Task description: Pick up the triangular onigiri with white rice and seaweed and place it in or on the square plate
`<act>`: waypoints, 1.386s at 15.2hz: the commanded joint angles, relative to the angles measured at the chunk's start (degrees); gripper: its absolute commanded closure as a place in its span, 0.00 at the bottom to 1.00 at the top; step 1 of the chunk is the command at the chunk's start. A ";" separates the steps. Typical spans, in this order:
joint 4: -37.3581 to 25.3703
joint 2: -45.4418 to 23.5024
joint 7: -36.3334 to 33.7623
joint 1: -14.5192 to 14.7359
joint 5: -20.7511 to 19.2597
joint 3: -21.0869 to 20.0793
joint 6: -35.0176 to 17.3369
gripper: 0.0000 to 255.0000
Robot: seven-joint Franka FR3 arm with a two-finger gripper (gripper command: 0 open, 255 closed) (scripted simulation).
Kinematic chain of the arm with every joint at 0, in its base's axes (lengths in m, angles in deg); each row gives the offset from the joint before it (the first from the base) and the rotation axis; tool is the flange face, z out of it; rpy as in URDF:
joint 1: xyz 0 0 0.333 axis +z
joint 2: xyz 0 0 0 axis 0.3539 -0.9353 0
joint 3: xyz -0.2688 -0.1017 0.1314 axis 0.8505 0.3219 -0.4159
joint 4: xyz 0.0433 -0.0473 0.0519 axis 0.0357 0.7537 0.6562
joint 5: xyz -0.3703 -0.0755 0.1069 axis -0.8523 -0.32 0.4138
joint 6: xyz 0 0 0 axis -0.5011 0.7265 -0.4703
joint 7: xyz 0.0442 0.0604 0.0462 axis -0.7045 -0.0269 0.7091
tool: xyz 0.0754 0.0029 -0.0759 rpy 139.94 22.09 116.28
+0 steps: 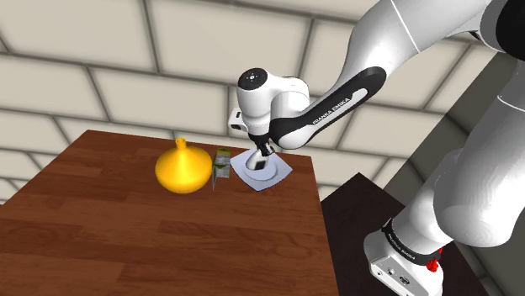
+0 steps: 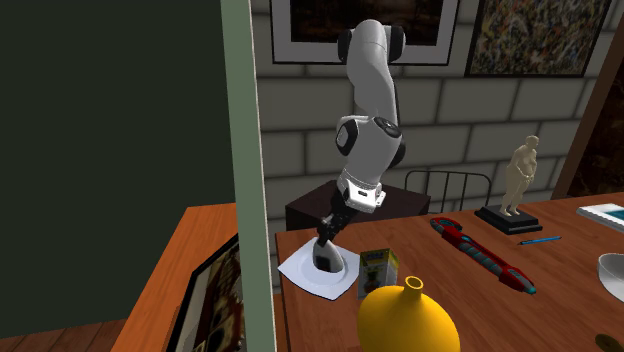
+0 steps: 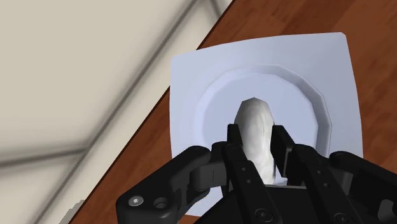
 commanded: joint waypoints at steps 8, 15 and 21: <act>0.00 -0.02 -0.04 0.01 -0.03 0.00 -0.03 0.00; -1.30 5.06 2.91 1.16 4.74 -1.80 6.04 0.00; -1.31 5.06 2.91 1.17 4.74 -1.80 6.04 0.00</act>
